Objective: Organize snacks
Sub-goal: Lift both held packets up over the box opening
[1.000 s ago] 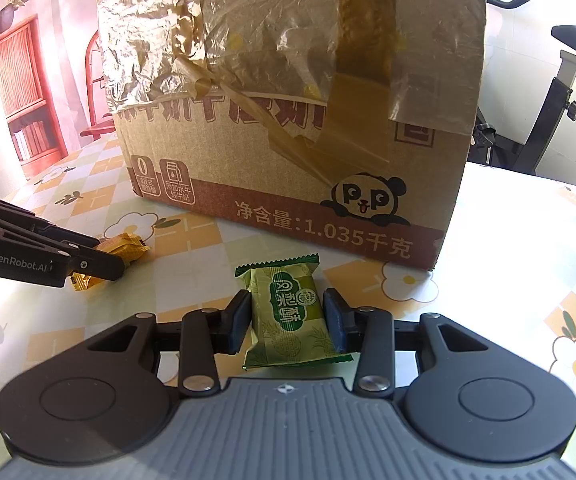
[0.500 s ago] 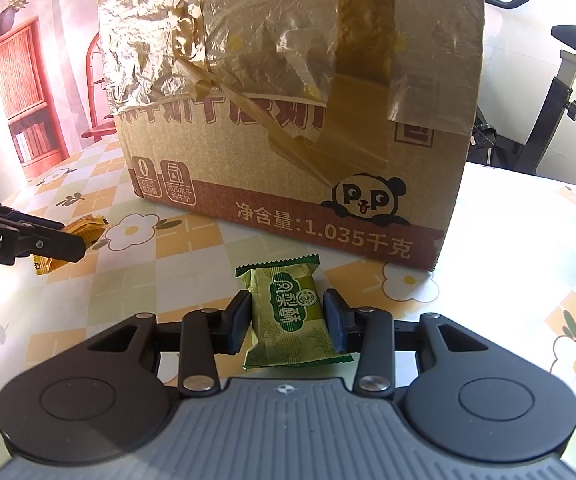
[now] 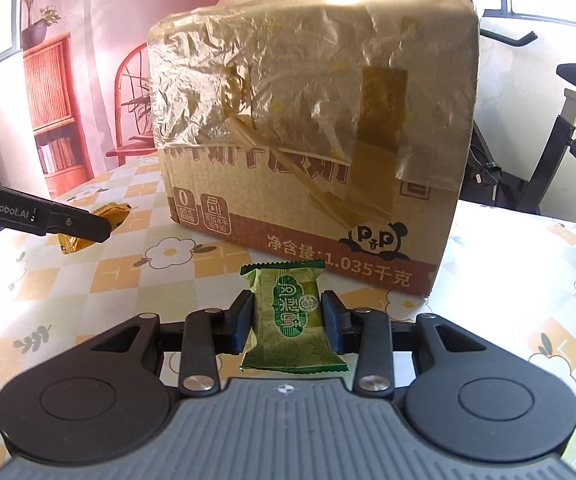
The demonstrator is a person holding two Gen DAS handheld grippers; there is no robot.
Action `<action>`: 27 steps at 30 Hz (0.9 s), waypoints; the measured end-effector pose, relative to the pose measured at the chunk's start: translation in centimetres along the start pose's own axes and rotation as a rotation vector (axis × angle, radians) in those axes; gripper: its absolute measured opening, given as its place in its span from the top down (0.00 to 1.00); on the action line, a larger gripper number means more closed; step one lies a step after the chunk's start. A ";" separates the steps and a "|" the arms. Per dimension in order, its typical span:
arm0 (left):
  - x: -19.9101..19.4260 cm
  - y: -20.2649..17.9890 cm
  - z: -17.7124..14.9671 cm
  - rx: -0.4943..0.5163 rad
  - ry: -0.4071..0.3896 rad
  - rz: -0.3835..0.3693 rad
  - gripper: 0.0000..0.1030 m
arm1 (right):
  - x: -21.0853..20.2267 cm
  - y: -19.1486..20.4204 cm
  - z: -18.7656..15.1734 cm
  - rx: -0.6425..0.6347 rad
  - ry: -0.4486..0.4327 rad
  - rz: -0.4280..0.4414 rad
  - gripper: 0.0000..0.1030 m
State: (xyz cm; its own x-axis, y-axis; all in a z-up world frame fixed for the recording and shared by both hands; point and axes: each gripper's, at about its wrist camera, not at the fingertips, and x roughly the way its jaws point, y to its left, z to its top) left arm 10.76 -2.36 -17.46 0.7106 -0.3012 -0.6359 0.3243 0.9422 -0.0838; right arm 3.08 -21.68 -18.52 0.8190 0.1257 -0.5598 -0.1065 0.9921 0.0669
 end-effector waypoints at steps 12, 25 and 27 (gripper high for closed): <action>-2.9 -0.4 2.7 -0.027 -0.133 -0.028 0.66 | -4.6 -0.1 3.2 -0.022 -0.166 -0.033 0.62; -3.6 -2.5 13.2 0.066 -0.333 -0.063 0.66 | -5.4 -2.0 15.2 -0.070 -0.329 -0.009 0.62; -2.5 -3.1 15.3 0.092 -0.340 -0.053 0.66 | -3.8 -2.7 17.7 -0.081 -0.304 -0.017 0.62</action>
State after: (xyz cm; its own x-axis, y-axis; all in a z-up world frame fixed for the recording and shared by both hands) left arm 17.53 -6.78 -3.92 0.8537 -0.3950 -0.3394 0.4097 0.9117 -0.0307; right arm 10.20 -24.76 -1.94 0.9509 0.1169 -0.2867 -0.1260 0.9919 -0.0135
